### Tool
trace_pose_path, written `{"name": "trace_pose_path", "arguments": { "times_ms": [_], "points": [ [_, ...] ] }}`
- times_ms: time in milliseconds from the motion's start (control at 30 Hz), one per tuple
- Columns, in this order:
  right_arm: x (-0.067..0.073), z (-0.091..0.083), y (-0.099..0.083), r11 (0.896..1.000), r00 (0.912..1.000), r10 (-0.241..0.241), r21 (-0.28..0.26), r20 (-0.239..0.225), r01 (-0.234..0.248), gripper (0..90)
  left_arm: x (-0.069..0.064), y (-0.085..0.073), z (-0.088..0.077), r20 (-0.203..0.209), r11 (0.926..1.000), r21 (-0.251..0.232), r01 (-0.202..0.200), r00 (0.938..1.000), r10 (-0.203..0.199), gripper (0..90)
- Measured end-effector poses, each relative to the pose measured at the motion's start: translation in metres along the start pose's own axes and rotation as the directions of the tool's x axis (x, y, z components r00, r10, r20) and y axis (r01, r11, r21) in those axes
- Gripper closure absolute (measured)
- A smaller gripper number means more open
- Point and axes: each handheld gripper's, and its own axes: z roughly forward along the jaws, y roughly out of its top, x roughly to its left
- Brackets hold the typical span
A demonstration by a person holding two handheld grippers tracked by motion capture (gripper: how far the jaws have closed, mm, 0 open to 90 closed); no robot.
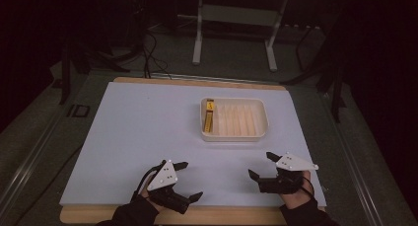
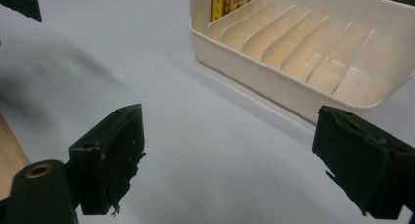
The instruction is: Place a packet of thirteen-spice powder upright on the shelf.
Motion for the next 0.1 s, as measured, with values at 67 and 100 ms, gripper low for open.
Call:
{"name": "trace_pose_path", "arguments": {
  "times_ms": [67, 100],
  "points": [
    [0.0002, -0.0003, 0.0, 1.0, 1.0, 0.0, -0.001, 0.0, 0.0, 11.8, 0.0, -0.0002, 0.0003, 0.001, 1.0, 0.001, 0.002, 1.0, -0.002, 1.9],
    [0.0002, -0.0003, 0.0001, 1.0, 1.0, -0.001, -0.002, 0.0, 0.001, 11.7, 0.0, -0.0003, 0.0005, -0.001, 1.0, 0.003, 0.001, 1.0, -0.001, 1.8]
  ]
}}
